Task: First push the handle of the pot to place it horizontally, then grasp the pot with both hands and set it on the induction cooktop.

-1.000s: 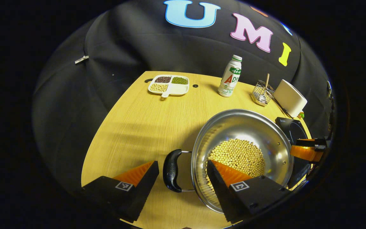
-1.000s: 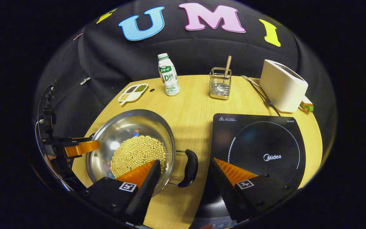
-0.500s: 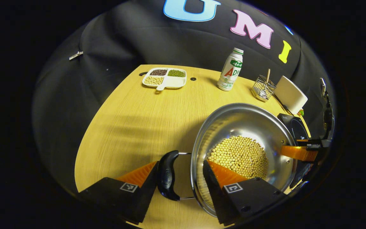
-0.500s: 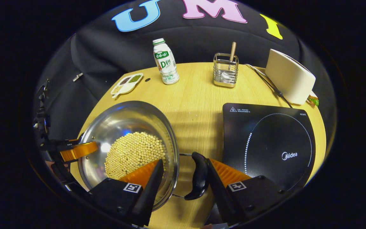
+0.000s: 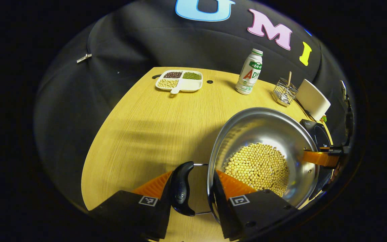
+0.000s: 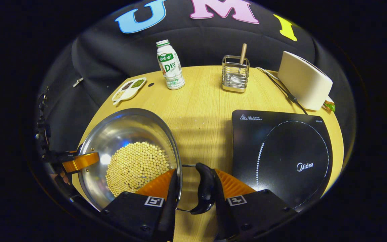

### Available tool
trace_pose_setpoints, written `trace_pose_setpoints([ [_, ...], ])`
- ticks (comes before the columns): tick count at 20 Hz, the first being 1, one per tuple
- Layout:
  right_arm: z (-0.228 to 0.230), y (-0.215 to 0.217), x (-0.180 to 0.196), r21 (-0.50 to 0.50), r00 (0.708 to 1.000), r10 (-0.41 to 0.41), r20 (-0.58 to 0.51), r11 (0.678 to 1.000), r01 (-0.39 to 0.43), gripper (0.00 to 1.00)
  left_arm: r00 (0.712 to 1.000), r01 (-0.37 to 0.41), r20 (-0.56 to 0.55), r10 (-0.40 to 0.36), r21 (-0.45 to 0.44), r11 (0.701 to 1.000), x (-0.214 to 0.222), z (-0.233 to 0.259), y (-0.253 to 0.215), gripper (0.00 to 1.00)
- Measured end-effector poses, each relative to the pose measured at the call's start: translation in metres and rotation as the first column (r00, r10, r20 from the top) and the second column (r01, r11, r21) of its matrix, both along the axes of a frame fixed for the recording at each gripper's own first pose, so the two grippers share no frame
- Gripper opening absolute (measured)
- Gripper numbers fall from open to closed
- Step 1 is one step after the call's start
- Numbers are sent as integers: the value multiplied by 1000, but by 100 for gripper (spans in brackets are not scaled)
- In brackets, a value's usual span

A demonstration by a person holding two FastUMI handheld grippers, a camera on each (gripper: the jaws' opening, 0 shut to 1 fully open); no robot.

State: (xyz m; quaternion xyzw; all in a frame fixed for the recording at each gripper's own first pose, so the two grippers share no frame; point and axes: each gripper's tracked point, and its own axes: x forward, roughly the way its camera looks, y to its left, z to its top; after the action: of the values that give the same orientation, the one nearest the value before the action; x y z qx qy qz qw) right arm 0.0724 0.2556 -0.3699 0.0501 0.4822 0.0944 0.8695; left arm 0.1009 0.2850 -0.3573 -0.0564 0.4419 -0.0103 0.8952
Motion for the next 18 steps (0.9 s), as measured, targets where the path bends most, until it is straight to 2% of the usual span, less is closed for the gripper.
trace_pose_setpoints([
  [8, 56, -33, -15, 11, 1000, 4, 1, 1000, -4, 53, 1000, 11, 23, -11, -11, 1000, -23, 58, -31, 61],
  [18, 99, -138, -22, -2, 998, -56, 8, 998, 56, 53, 997, 75, 9, -75, -29, 997, -20, 102, -133, 61],
])
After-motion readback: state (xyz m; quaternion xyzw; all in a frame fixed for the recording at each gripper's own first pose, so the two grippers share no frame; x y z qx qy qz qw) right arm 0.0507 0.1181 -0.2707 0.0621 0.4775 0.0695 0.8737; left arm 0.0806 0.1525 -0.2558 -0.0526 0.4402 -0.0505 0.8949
